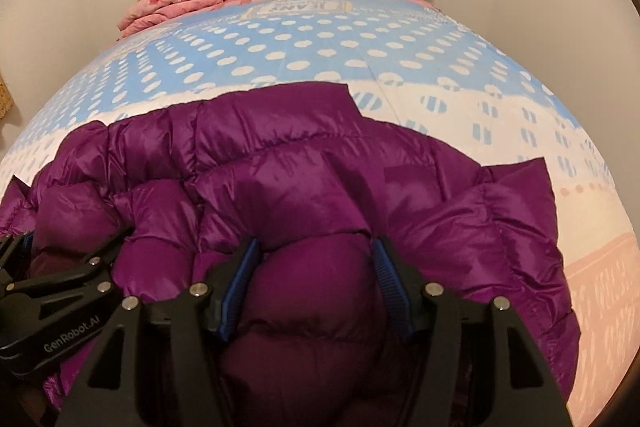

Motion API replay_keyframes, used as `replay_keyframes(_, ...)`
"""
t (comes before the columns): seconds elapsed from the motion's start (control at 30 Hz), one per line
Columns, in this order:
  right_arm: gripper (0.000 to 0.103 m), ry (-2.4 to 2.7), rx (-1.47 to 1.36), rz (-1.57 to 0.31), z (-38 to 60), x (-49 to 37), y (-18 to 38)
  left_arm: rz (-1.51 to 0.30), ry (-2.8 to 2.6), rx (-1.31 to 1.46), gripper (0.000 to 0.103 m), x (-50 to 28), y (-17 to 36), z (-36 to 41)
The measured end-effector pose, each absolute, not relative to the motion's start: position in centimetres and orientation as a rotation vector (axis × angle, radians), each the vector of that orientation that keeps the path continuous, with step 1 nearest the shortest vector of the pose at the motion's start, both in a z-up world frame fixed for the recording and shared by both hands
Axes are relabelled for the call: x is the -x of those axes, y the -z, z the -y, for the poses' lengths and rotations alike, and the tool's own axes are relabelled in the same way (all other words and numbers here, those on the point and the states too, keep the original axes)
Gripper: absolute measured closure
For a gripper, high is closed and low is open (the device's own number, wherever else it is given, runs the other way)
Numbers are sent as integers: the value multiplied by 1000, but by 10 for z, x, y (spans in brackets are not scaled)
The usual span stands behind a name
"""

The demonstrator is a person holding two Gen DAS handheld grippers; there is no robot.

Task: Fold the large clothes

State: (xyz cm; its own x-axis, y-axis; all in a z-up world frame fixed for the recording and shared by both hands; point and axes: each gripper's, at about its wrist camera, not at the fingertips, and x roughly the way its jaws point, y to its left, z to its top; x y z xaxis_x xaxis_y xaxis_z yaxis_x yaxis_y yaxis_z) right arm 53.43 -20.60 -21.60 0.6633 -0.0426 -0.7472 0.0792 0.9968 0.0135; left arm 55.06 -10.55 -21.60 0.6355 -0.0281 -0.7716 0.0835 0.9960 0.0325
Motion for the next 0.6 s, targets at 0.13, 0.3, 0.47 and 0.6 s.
replay_keyframes(0.13,38,81,-22,-841,201,-534,216,-882,57,-74,8,-553,218,107)
replay_keyframes(0.3,38,84,-20,-840,201,-536,217,-887,53,-73,6,-554,218,106)
replay_keyframes(0.47,38,84,-22,-842,200,-536,218,-887,51,-75,5,-554,218,106)
replay_keyframes(0.6,38,83,-21,-842,200,-537,218,-887,47,-79,5,-555,219,106)
